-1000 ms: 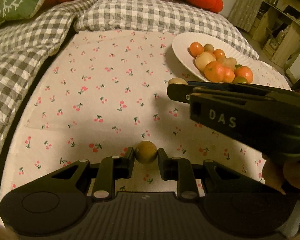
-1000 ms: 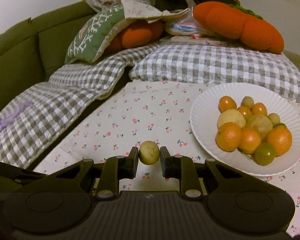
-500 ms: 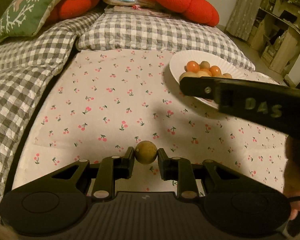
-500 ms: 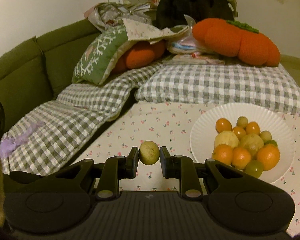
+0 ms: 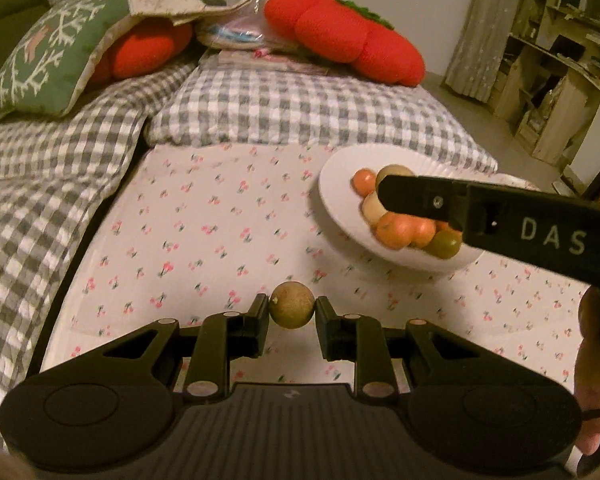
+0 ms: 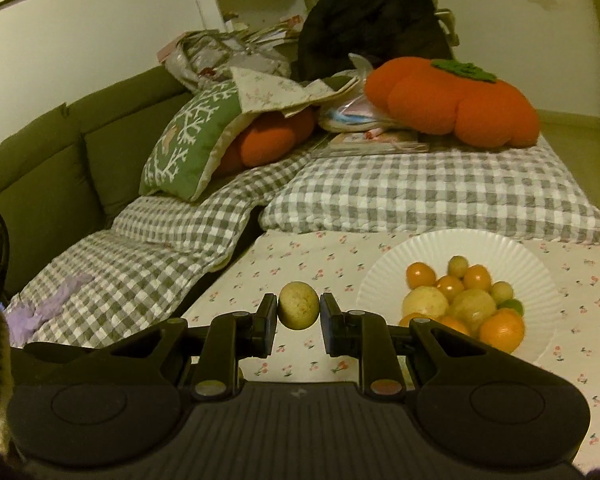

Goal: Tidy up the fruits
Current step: 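Carry both small fruits toward the white plate, then open both grippers to drop the fruits onto the plate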

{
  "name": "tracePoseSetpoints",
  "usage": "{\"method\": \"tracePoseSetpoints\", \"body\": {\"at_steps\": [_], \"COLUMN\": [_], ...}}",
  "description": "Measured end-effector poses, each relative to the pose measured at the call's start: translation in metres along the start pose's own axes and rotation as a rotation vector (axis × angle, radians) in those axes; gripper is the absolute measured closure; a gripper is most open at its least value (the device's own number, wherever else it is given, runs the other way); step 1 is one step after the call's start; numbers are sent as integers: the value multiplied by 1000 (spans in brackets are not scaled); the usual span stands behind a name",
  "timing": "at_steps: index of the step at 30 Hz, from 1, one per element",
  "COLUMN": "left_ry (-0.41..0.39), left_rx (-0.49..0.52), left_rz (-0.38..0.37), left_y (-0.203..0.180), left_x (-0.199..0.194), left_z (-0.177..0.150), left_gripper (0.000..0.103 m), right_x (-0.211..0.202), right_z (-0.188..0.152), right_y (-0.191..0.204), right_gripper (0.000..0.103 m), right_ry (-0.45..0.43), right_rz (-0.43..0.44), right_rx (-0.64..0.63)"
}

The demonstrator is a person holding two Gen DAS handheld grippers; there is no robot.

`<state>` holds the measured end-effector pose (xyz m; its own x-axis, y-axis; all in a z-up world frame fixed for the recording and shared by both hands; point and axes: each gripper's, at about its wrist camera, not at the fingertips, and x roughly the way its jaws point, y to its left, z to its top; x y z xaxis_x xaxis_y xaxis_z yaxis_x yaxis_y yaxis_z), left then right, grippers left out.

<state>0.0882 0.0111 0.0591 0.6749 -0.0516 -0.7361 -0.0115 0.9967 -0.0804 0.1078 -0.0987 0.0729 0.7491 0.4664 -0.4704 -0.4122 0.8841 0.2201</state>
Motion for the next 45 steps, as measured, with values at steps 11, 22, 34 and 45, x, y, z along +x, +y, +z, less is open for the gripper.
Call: {"method": "tracePoseSetpoints", "body": {"at_steps": [11,22,34,45], "left_ry": [-48,-67,-24,-10], "left_rx": [16,-25,-78,-39], "left_rz": [-22,-72,-94,-118], "left_y": [-21,-39,-34,-36], "left_x": [13,60,126,136], "left_z": [33,72,88,86], "left_gripper": [94,94,94,83], "right_x": [-22,-14,24,32], "right_z": [20,25,4,4], "right_y": [-46,-116,-168,-166], "right_gripper": [83,82,82,79], "right_ry": [-64,-54,22,20], "right_rz": [-53,-169,-218,-233], "right_rx": [109,249,384,398]}}
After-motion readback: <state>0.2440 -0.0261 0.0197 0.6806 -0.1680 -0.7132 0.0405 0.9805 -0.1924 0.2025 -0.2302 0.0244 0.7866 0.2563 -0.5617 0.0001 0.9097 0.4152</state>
